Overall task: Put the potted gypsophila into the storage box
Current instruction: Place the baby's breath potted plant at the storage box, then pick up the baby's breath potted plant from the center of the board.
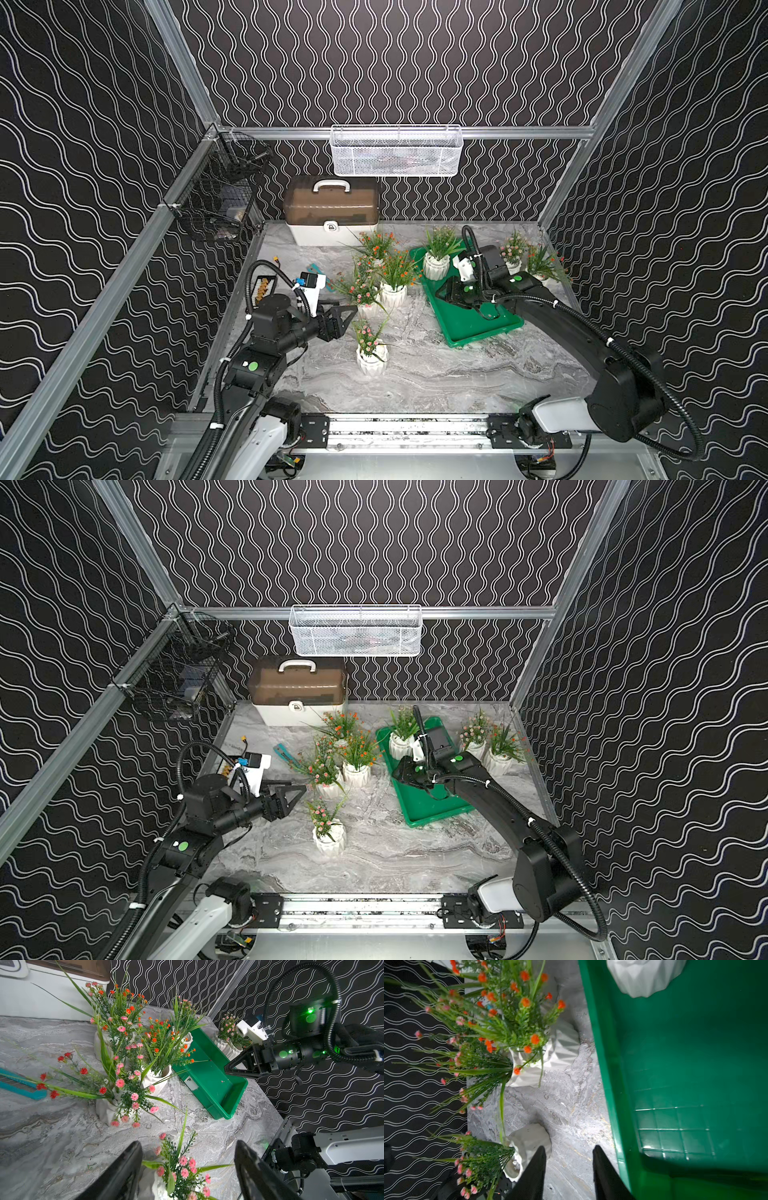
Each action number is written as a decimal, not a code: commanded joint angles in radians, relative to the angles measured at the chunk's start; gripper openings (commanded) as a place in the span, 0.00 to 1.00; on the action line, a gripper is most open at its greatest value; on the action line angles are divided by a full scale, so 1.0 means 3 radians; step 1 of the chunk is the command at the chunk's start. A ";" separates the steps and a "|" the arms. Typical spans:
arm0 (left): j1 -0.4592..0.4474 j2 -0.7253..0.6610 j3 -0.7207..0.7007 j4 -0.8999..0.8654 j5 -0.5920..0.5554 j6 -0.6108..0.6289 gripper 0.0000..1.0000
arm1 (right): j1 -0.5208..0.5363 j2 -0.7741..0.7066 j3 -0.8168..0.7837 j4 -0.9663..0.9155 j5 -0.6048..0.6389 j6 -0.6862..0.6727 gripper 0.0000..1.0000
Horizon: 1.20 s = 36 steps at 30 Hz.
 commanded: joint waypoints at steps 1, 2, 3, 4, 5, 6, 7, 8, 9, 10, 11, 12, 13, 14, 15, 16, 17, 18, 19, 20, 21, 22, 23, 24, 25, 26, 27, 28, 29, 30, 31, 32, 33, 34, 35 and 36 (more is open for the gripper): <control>0.0013 0.0017 0.0036 -0.0004 0.0075 0.0080 0.74 | 0.0172 0.0053 0.0101 0.0126 0.0172 0.0206 0.40; 0.0018 0.0012 0.0038 -0.0004 0.0061 0.0080 0.74 | 0.0214 0.0074 0.0165 0.0154 0.0229 0.0274 0.40; 0.0020 0.0009 0.0034 -0.0006 0.0042 0.0082 0.74 | 0.0244 0.0106 0.0190 0.0165 0.0261 0.0349 0.40; 0.0026 0.0007 0.0027 -0.0011 0.0031 0.0086 0.74 | 0.0257 0.0156 0.0231 0.0165 0.0248 0.0420 0.40; 0.0032 0.0007 0.0026 -0.0009 0.0028 0.0076 0.74 | 0.0269 0.0208 0.0269 0.0179 0.0216 0.0440 0.39; 0.0037 0.0010 0.0034 -0.0005 0.0041 0.0075 0.74 | 0.0280 0.0260 0.0297 0.0187 0.0235 0.0455 0.39; 0.0037 0.0016 0.0031 0.0001 0.0054 0.0070 0.74 | 0.0292 0.0327 0.0333 0.0181 0.0289 0.0503 0.39; 0.0042 0.0014 0.0031 0.0002 0.0057 0.0065 0.74 | 0.0293 0.0400 0.0369 0.0192 0.0294 0.0524 0.39; 0.0042 0.0013 0.0035 0.0001 0.0053 0.0068 0.74 | 0.0293 0.0456 0.0404 0.0208 0.0303 0.0551 0.38; 0.0043 0.0008 0.0026 -0.0004 0.0047 0.0065 0.74 | 0.0302 0.0525 0.0450 0.0215 0.0314 0.0569 0.39; 0.0043 0.0018 0.0029 -0.0009 0.0045 0.0062 0.74 | 0.0311 0.0584 0.0483 0.0220 0.0315 0.0572 0.38; 0.0044 0.0021 0.0033 -0.0014 0.0042 0.0065 0.74 | 0.0326 0.0642 0.0510 0.0256 0.0340 0.0587 0.38; 0.0048 0.0022 0.0043 -0.0014 0.0045 0.0067 0.74 | 0.0338 0.0698 0.0539 0.0275 0.0382 0.0604 0.38; 0.0048 0.0019 0.0039 -0.0014 0.0044 0.0066 0.74 | 0.0344 0.0759 0.0573 0.0284 0.0382 0.0609 0.38; 0.0048 0.0011 0.0040 -0.0019 0.0039 0.0076 0.74 | 0.0349 0.0829 0.0618 0.0285 0.0362 0.0614 0.38; 0.0050 0.0015 0.0031 -0.0022 0.0039 0.0065 0.74 | 0.0354 0.0892 0.0664 0.0281 0.0353 0.0626 0.38; 0.0050 0.0021 0.0033 -0.0020 0.0037 0.0060 0.74 | 0.0363 0.0943 0.0698 0.0278 0.0360 0.0626 0.38; 0.0048 0.0026 0.0038 -0.0019 0.0042 0.0059 0.74 | 0.0374 0.0995 0.0728 0.0282 0.0366 0.0622 0.38; 0.0048 0.0021 0.0038 -0.0018 0.0047 0.0062 0.74 | 0.0380 0.1039 0.0756 0.0286 0.0365 0.0631 0.38; 0.0054 0.0013 0.0042 -0.0014 0.0050 0.0068 0.74 | 0.0385 0.1082 0.0780 0.0292 0.0366 0.0640 0.38; 0.0052 0.0013 0.0040 -0.0024 0.0045 0.0074 0.74 | 0.0395 0.1124 0.0810 0.0293 0.0366 0.0639 0.38; 0.0052 0.0017 0.0040 -0.0023 0.0039 0.0070 0.74 | 0.0390 0.1167 0.0849 0.0280 0.0372 0.0636 0.38; 0.0051 0.0020 0.0040 -0.0028 0.0039 0.0068 0.74 | 0.0395 0.1200 0.0877 0.0265 0.0387 0.0633 0.38; 0.0055 0.0020 0.0043 -0.0025 0.0043 0.0067 0.74 | 0.0395 0.1236 0.0899 0.0267 0.0398 0.0635 0.38; 0.0054 0.0019 0.0043 -0.0024 0.0047 0.0069 0.74 | 0.0395 0.1270 0.0915 0.0272 0.0418 0.0640 0.38; 0.0054 0.0009 0.0037 -0.0024 0.0048 0.0070 0.74 | 0.0395 0.1296 0.0932 0.0277 0.0431 0.0642 0.38; 0.0053 0.0008 0.0036 -0.0029 0.0044 0.0071 0.74 | 0.0395 0.1330 0.0962 0.0268 0.0437 0.0641 0.38; 0.0055 0.0009 0.0039 -0.0034 0.0042 0.0075 0.74 | 0.0395 0.1370 0.0998 0.0248 0.0442 0.0633 0.38; 0.0055 0.0014 0.0040 -0.0030 0.0043 0.0064 0.74 | 0.0395 0.1398 0.1021 0.0240 0.0450 0.0628 0.38; 0.0054 0.0010 0.0040 -0.0025 0.0047 0.0066 0.74 | 0.0400 0.1429 0.1038 0.0241 0.0462 0.0627 0.38; 0.0057 0.0004 0.0040 -0.0024 0.0049 0.0069 0.74 | 0.0401 0.1464 0.1052 0.0242 0.0468 0.0627 0.38; 0.0053 0.0000 0.0037 -0.0027 0.0049 0.0069 0.74 | 0.0401 0.1489 0.1076 0.0233 0.0477 0.0628 0.37; 0.0053 -0.0004 0.0039 -0.0032 0.0042 0.0075 0.74 | 0.0401 0.1516 0.1101 0.0226 0.0483 0.0626 0.37; 0.0055 -0.0002 0.0040 -0.0040 0.0038 0.0071 0.74 | 0.0401 0.1545 0.1122 0.0226 0.0488 0.0612 0.36; 0.0053 -0.0006 0.0038 -0.0035 0.0043 0.0073 0.74 | 0.0401 0.1572 0.1151 0.0214 0.0491 0.0595 0.36; 0.0054 -0.0011 0.0040 -0.0029 0.0042 0.0073 0.74 | 0.0401 0.1607 0.1189 0.0190 0.0507 0.0581 0.35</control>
